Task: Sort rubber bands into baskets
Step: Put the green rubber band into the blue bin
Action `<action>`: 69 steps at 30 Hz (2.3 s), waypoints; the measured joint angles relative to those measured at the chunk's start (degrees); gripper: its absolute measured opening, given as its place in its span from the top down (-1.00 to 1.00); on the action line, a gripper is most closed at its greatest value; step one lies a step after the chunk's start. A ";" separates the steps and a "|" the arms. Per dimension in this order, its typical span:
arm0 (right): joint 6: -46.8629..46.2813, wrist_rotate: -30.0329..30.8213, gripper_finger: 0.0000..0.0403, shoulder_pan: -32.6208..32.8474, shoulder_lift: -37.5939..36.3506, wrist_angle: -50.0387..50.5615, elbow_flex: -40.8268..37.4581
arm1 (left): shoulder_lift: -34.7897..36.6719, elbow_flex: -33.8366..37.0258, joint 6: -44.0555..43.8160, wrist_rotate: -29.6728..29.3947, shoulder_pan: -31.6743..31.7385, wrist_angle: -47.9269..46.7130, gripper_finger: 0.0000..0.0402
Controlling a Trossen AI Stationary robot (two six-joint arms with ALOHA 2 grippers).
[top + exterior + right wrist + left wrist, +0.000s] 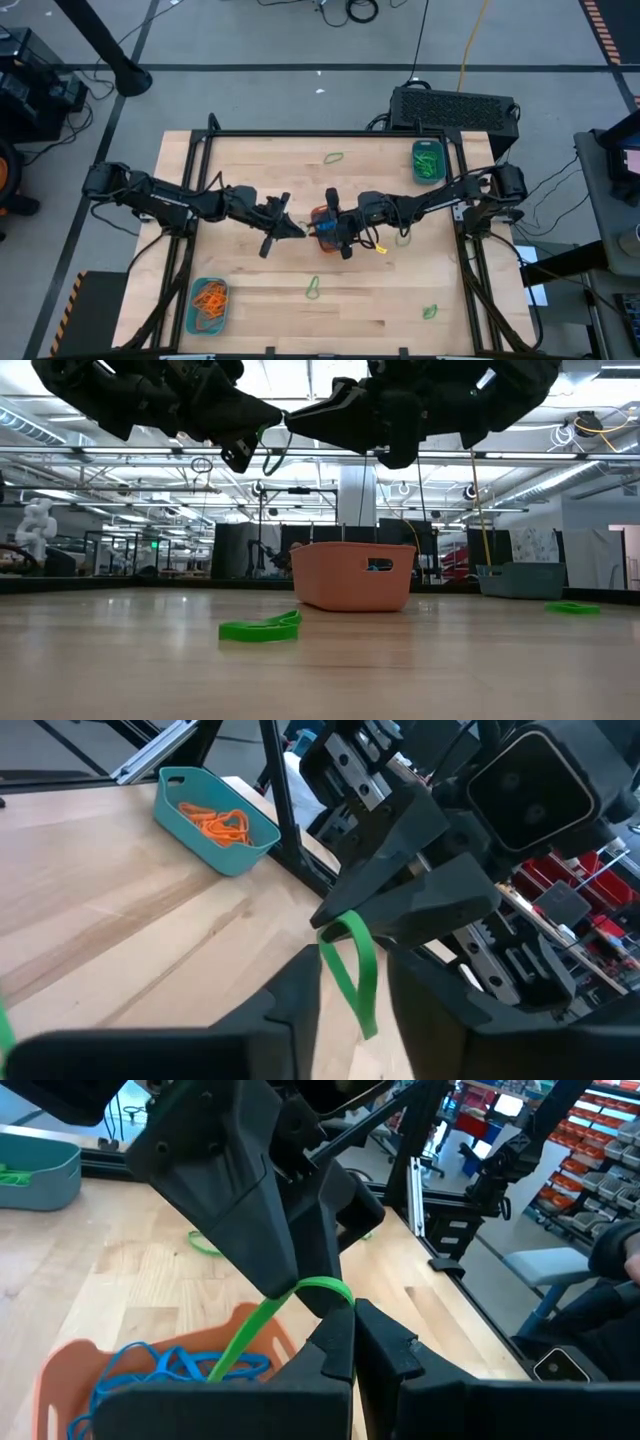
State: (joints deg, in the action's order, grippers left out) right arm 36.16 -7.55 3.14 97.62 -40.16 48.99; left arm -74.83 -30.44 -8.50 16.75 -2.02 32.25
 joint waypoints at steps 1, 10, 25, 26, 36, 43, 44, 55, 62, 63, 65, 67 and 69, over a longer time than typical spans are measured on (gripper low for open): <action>-0.04 0.00 0.47 0.00 0.00 0.02 0.00 | 0.00 0.00 0.10 0.00 0.00 0.02 0.99; -0.10 0.00 0.96 -0.02 0.00 0.04 0.00 | 0.02 0.00 0.30 -0.09 0.00 0.10 0.99; -1.04 10.82 1.00 -0.20 -2.01 4.55 -0.07 | 0.06 0.00 1.94 -7.79 -0.81 -3.08 0.61; -1.23 11.13 1.00 -0.26 -2.69 5.76 -0.04 | 0.04 0.00 1.95 -8.15 -0.85 -3.64 0.56; -16.21 27.33 1.00 -1.04 -15.63 38.44 0.00 | 0.04 0.00 1.41 -21.60 -0.52 -11.61 0.21; -29.70 39.44 1.00 -6.04 -30.94 74.36 0.00 | 0.04 0.00 1.37 -20.28 -0.55 -13.88 0.21; -32.49 40.36 1.00 -7.27 -32.70 78.86 0.00 | 0.04 0.00 1.40 -18.44 -0.50 -13.78 0.21; -48.29 42.06 1.00 -26.90 -35.56 96.29 -0.68 | 0.04 -1.94 6.05 -6.79 -5.52 -9.73 0.20; -40.05 41.82 1.00 -40.00 -29.32 90.16 -2.34 | 0.04 -4.35 7.62 -6.90 -8.35 -10.38 0.20; -39.92 41.82 1.00 -41.41 -28.29 89.80 -2.34 | 0.04 -4.35 8.05 -6.91 -8.46 -10.77 0.20; -39.85 41.80 1.00 -43.67 -26.35 89.58 -2.34 | 0.04 -4.35 8.84 -7.06 -8.59 -11.90 0.20; -39.74 41.75 1.00 -45.24 -24.50 89.60 -2.34 | 0.04 -4.35 8.90 -8.18 -8.59 -13.26 0.20; -39.76 41.75 1.00 -46.36 -22.64 89.61 -2.34 | 0.04 -4.35 8.91 -9.59 -8.57 -14.32 0.20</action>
State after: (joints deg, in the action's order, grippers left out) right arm -3.60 34.20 -43.22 74.98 49.45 46.65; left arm -74.78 -34.79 0.40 7.16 -10.59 17.93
